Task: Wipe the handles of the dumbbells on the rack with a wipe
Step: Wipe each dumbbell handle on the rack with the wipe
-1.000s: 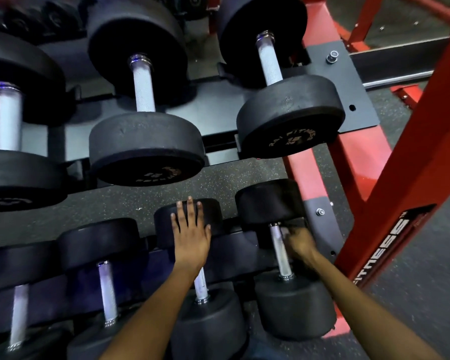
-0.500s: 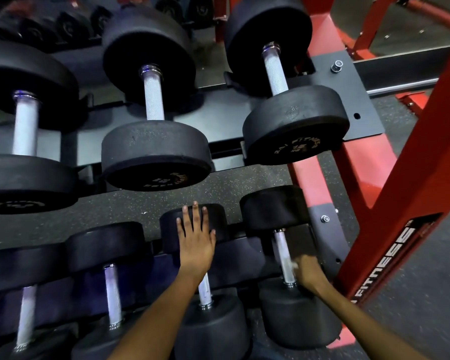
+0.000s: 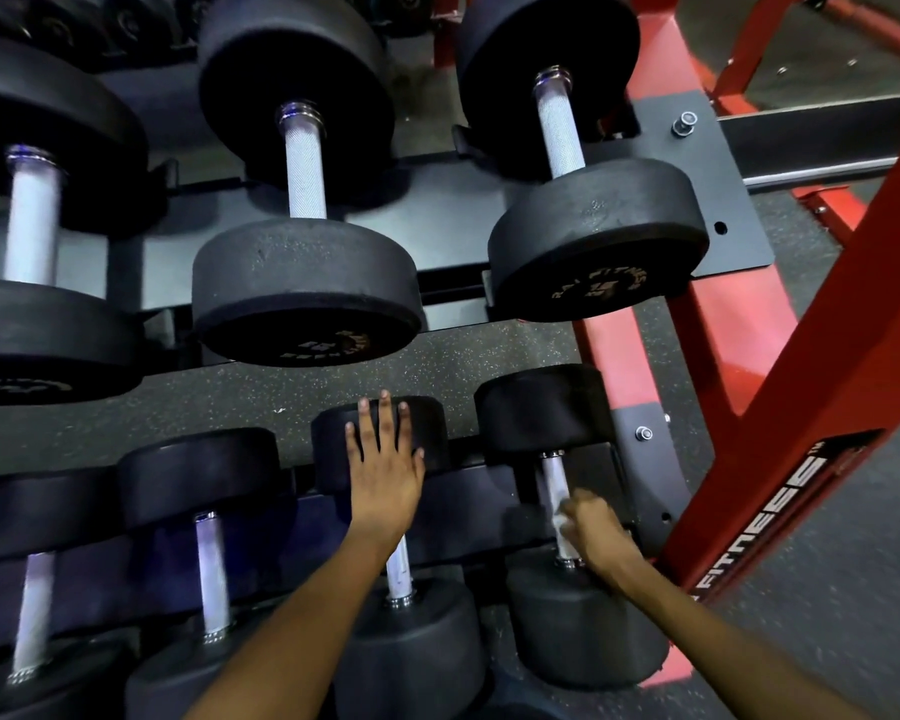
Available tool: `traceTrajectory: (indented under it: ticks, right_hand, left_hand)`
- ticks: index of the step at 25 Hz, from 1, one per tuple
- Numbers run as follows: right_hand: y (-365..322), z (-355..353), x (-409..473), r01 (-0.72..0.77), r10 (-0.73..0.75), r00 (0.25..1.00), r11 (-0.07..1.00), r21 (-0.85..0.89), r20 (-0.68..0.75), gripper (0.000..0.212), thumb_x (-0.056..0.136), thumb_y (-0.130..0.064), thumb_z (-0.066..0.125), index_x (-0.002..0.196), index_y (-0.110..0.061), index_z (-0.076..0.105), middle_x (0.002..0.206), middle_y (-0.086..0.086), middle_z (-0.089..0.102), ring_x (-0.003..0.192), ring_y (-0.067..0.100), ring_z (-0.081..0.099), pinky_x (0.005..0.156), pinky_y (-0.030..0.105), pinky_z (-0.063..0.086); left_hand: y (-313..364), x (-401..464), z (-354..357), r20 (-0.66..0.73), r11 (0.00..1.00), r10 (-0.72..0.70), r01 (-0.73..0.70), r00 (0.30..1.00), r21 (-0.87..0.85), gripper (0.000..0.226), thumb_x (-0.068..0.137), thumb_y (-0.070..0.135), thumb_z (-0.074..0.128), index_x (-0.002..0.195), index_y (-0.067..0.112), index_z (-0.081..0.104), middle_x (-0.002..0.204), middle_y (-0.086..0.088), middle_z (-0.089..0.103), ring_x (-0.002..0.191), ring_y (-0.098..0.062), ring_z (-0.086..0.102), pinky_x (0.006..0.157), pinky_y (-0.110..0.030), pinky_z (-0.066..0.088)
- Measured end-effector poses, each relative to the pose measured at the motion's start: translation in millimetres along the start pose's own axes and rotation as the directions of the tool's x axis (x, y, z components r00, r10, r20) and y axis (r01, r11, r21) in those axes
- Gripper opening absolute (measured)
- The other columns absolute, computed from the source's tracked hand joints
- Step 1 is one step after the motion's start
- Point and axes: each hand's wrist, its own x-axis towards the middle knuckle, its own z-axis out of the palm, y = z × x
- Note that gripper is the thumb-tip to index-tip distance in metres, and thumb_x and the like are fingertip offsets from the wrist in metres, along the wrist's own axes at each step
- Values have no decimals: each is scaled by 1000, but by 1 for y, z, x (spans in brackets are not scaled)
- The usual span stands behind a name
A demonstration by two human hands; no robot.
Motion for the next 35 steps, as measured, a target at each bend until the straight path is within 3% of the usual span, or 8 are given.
traceTrajectory:
  ticks: [6,10,17,21,25,28,33,35]
  right_hand:
    - [8,-5,7,54,-57,997,997,51,60,14,86,-17,50,73,-17,54,73,2,56,69,17,55,67,34,44]
    - [0,-25,19,224,-215,947,975,-9,240,10,88,-10,51,91,-12,61,94,6,57,90,21,57,79,33,43]
    - [12,-9,9,646,-455,746,673,-361,486,27,93,-19,44,108,-5,61,116,15,58,105,29,55,89,32,40]
    - [8,-45,40,527,-483,849,794,-303,212,61,86,-35,20,120,-9,62,123,10,61,113,28,58,95,32,45]
    - [33,-33,17,697,-552,714,617,-366,430,34,97,-24,41,122,-12,62,131,5,58,124,17,52,108,13,29]
    - [30,-27,24,794,-544,602,490,-361,585,35,97,-30,37,93,-17,70,105,-1,68,104,14,62,96,26,46]
    - [2,-31,34,602,-442,798,557,-571,410,31,81,-16,43,89,-14,73,93,2,71,90,19,67,76,24,48]
    - [-3,-20,20,765,-435,644,363,-531,630,29,91,-15,44,107,-5,65,107,14,66,102,31,61,75,28,44]
  left_hand:
    - [0,-2,-2,2,999,5,-5,1000,40,60,93,32,33,144,2,37,156,-20,19,142,-44,17,113,-59,20]
    - [1,-1,-2,9,999,-8,7,1000,44,70,89,29,61,147,4,31,157,-18,14,143,-44,14,114,-57,13]
    - [-2,-2,-2,38,999,-8,6,999,54,63,92,34,24,146,3,32,157,-21,21,143,-44,14,113,-58,18]
    - [-1,-1,-1,14,999,12,-12,1000,48,62,93,33,24,146,2,33,156,-22,21,143,-45,15,113,-57,16]
    - [-1,-3,-1,12,999,11,-11,1000,53,62,92,33,25,145,2,37,156,-22,23,142,-45,17,112,-60,23]
    - [0,0,0,15,999,5,-5,1000,40,62,92,33,24,145,2,36,156,-22,21,143,-45,17,113,-58,17]
    - [0,-1,0,10,998,12,-13,1000,61,62,93,32,25,145,2,35,156,-22,21,142,-45,18,113,-59,19]
    - [0,-2,1,-6,997,10,-10,1000,71,59,94,31,31,145,2,36,157,-22,20,143,-45,17,113,-59,19]
